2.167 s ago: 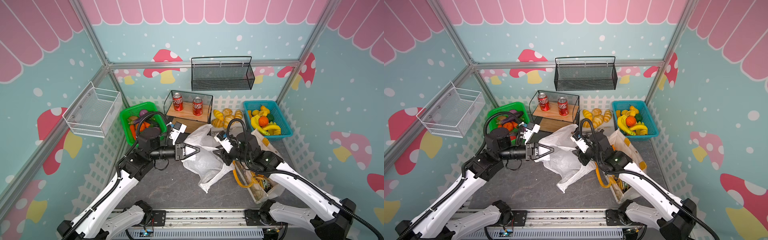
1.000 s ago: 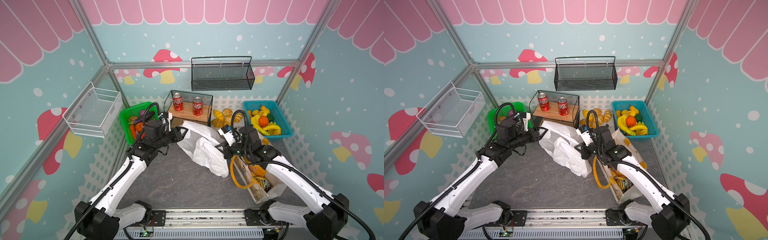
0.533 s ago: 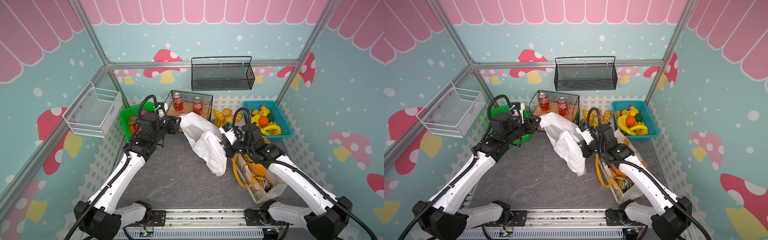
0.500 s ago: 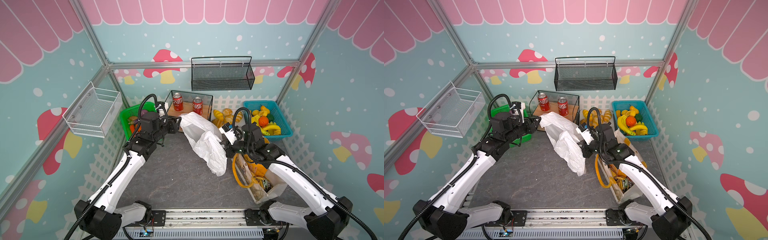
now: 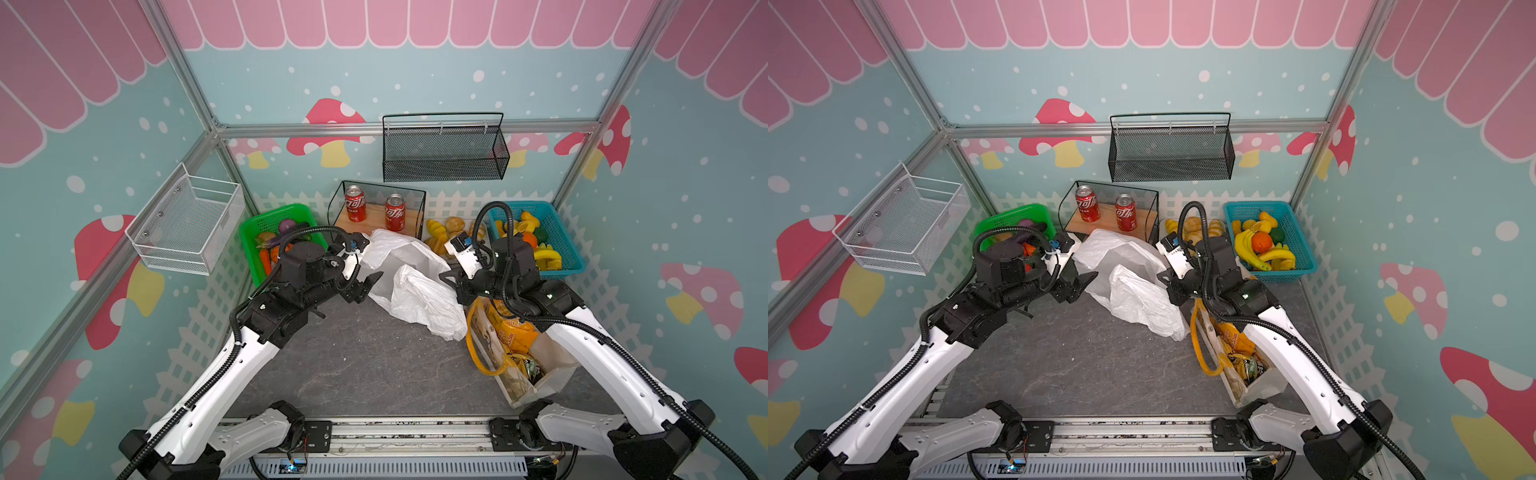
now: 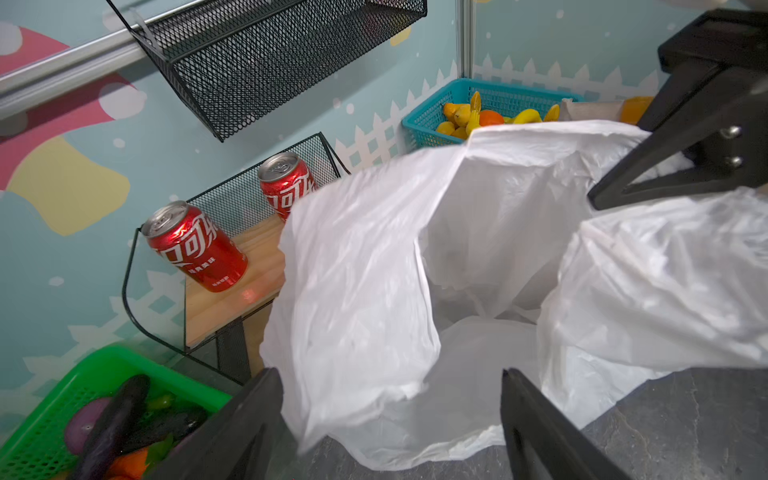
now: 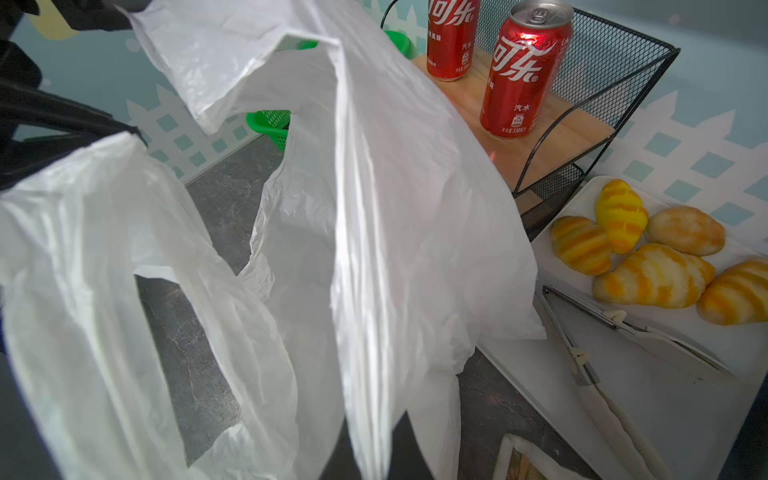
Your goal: Place the mixed food into the grocery bags and tie them
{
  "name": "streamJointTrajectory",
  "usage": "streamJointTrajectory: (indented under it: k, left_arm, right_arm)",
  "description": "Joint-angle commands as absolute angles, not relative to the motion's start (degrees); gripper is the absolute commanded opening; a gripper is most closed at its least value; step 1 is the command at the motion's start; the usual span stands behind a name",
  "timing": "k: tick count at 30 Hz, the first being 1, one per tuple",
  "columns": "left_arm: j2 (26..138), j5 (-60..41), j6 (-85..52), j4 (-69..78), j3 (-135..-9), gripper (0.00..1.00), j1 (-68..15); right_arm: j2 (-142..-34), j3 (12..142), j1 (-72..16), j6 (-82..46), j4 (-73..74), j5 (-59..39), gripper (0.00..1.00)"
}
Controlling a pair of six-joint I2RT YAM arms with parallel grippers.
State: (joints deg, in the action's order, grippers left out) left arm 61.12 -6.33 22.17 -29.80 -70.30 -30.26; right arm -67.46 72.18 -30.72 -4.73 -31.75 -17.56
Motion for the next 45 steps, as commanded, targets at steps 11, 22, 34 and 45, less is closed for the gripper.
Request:
streamJointTrajectory:
  k: [11,22,34,45]
  left_arm:
    - [66.23,-1.81,34.44,-31.39,-69.97,0.99,-32.42]
    - [67.74,2.47,36.18,-31.2,-66.76,1.0,-33.53]
    - [68.79,-10.95,19.12,-31.52,-69.21,0.45,-32.64]
    - [73.48,-50.1,-8.51,-24.26,-72.31,0.09,-24.99]
  right_arm:
    - [-65.81,70.01,-30.41,-3.71,-31.3,-19.14,0.0]
    - [-65.09,68.77,-30.46,-4.83,-29.88,-19.71,0.0]
    - [-58.95,64.4,-30.45,-4.26,-32.85,-18.72,0.0]
    - [-56.68,66.04,-30.48,-2.48,-36.85,-19.17,0.0]
